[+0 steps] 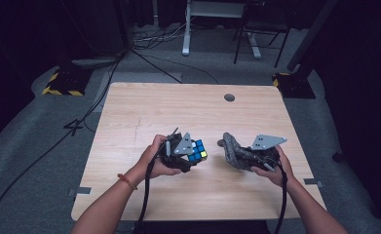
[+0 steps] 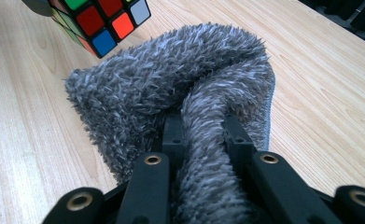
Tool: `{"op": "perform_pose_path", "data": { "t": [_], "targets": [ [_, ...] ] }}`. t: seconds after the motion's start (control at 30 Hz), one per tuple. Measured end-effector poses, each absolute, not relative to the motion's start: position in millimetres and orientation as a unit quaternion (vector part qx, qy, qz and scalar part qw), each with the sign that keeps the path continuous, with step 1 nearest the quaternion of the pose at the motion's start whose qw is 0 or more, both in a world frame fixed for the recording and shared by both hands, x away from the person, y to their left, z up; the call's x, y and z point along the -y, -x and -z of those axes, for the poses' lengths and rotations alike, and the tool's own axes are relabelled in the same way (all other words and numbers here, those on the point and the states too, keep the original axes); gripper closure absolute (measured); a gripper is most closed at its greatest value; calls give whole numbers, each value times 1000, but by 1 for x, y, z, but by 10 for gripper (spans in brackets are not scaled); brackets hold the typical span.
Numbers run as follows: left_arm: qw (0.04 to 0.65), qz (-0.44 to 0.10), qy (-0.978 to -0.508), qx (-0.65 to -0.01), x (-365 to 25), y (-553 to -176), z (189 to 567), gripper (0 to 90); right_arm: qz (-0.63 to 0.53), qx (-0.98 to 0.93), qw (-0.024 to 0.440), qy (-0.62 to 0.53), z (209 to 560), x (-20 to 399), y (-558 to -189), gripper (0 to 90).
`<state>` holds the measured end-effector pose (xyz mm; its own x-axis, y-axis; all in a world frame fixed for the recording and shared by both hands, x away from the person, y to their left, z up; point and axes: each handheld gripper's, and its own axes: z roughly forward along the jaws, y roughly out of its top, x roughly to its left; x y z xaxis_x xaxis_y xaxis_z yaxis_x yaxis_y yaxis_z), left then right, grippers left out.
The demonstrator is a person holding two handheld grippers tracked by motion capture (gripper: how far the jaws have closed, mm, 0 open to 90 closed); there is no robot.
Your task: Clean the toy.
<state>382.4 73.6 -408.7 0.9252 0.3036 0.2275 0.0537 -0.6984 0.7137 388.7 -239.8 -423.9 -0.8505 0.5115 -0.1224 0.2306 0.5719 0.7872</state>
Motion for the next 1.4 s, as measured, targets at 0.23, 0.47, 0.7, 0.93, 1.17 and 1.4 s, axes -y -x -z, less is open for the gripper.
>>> {"op": "perform_pose_path", "data": {
  "t": [0.23,0.47,0.7,0.93,1.17,1.4],
  "targets": [
    [386,-152,-905,-100,-75,-380,416,335,-400,-875,169,-212,428,244,-385,760],
    [375,-144,-911,-98,-75,-371,428,334,-387,-884,158,-209,437,248,-374,754],
    [360,-131,-913,-137,-85,-370,445,333,-346,-894,169,-229,456,260,-372,720],
    [343,-119,-919,-156,-88,-368,459,328,-339,-889,176,-255,466,269,-376,648],
    [340,-118,-919,-164,-92,-364,462,304,-342,-884,177,-263,468,270,-375,540],
    [322,-107,-926,-166,-104,-354,466,234,-360,-878,183,-256,460,269,-370,355]
  ]
}}
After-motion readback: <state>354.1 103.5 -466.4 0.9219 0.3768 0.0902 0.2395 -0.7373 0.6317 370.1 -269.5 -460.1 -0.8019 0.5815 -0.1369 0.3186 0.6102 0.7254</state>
